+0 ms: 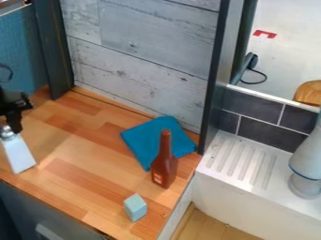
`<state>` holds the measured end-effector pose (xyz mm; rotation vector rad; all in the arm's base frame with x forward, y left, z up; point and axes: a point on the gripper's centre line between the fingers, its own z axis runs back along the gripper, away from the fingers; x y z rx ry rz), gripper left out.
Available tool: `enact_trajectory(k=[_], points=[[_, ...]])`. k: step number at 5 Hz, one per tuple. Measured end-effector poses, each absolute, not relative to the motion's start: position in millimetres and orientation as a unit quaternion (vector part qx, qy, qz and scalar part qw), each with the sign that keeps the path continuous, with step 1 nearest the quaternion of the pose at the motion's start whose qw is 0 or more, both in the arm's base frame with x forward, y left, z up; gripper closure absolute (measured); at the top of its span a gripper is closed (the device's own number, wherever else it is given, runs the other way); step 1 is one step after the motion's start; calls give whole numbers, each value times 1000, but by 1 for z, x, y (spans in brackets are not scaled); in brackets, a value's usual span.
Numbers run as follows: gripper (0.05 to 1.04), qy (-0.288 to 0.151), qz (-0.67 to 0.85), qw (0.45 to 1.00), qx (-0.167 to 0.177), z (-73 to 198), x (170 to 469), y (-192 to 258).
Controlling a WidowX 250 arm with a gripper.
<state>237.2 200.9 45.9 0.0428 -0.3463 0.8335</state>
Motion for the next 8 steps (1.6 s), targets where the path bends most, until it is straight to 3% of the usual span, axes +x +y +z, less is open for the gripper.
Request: enact_trajectory(k=[2,3,4,6,8], points=[[590,-238,353,904,30,126,308,195],[590,-225,323,919,36,125,348,187],[590,-197,303,932,41,103,378,189],[590,-170,297,939,43,66,386,195],[544,-162,291,941,60,49,375,196]])
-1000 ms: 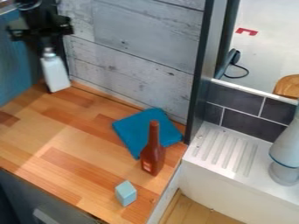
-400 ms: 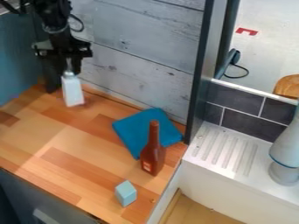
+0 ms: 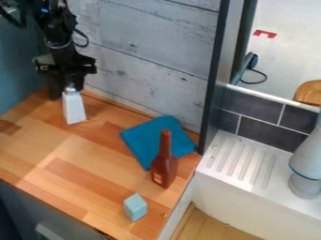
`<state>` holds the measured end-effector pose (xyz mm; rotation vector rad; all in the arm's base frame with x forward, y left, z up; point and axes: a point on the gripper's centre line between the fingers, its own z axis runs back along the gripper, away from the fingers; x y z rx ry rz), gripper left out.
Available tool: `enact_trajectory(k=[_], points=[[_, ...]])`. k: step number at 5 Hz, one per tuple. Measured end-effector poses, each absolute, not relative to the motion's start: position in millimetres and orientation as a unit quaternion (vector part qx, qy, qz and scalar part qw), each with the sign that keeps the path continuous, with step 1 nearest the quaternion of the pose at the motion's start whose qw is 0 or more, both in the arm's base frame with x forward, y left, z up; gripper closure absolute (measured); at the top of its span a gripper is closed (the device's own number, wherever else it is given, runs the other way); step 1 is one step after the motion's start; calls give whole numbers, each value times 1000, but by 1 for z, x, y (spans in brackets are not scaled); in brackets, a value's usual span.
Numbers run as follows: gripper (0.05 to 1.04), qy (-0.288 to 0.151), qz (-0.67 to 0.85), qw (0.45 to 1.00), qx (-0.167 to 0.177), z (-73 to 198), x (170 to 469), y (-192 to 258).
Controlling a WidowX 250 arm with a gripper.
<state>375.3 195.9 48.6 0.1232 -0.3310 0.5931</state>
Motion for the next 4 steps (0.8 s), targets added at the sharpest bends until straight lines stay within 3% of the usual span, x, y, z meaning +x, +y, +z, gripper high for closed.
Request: enact_trajectory(k=[1,2,3,4], points=[[237,-160,284,943,62,49,373,195],[73,-196,289,935,67,84,371,194],[77,-229,298,924,70,131,360,189],[81,-223,313,921,67,169,332,175]])
